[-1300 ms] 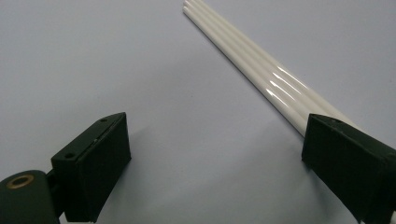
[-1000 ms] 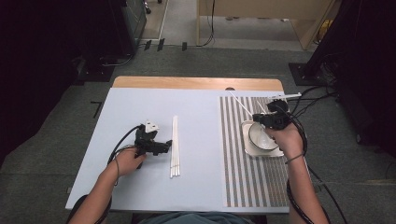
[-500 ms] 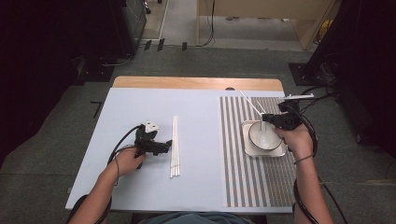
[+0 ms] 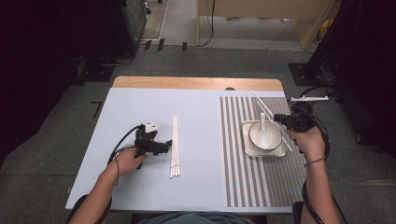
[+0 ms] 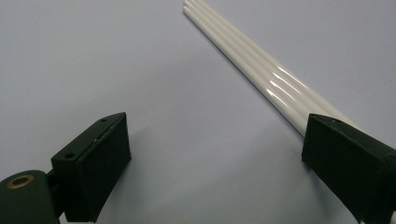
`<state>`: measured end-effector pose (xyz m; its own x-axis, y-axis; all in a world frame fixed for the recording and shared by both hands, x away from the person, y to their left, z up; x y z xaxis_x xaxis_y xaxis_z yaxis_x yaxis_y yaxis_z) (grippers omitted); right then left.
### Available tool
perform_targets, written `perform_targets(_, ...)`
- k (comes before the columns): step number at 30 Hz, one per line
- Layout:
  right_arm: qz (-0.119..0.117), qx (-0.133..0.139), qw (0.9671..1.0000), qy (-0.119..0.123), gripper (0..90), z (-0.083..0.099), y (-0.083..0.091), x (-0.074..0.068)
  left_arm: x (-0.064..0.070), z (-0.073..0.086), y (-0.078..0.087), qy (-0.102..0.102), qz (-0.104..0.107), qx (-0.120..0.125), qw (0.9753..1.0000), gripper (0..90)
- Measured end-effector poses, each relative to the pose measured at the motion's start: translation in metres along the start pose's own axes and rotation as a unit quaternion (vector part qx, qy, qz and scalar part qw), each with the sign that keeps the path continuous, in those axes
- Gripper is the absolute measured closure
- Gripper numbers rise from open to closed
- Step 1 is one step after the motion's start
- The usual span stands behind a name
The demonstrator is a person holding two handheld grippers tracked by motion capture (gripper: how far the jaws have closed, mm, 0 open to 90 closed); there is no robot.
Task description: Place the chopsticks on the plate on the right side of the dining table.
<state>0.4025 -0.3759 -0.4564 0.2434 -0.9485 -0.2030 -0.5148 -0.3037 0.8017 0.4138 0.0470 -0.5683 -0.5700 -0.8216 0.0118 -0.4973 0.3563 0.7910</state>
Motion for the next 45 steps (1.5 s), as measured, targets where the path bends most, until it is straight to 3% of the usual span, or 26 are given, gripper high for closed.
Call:
perform_targets(10, 0.007, -0.009, 0.9999, -0.013, 85.0, 0.01, -0.003, 0.016, 0.0, 0.0, 0.0, 0.0, 0.0, 0.0, 1.0, 7.8)
perform_targets(28, 0.018, -0.011, 0.9998, -0.002, 84.9, 0.018, -0.018, 0.034, 0.0, 0.0, 0.0, 0.0, 0.0, -0.001, 1.0, 7.8)
perform_targets(45, 0.004, -0.016, 0.9999, -0.001, 84.9, 0.031, -0.04, 0.052, 0.0, 0.0, 0.0, 0.0, 0.0, -0.001, 1.0, 7.8)
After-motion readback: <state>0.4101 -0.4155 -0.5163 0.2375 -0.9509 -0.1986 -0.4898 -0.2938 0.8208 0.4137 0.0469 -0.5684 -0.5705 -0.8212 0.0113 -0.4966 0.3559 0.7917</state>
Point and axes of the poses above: each handheld gripper's, and its own axes: y roughly backward along the jaws, z roughly out of its underside, x roughly to its right, the point moved 10 cm from there along -y, roughly forward along the jaws, and after that the axes turned 8 degrees about -x, right-handed, at the moved point
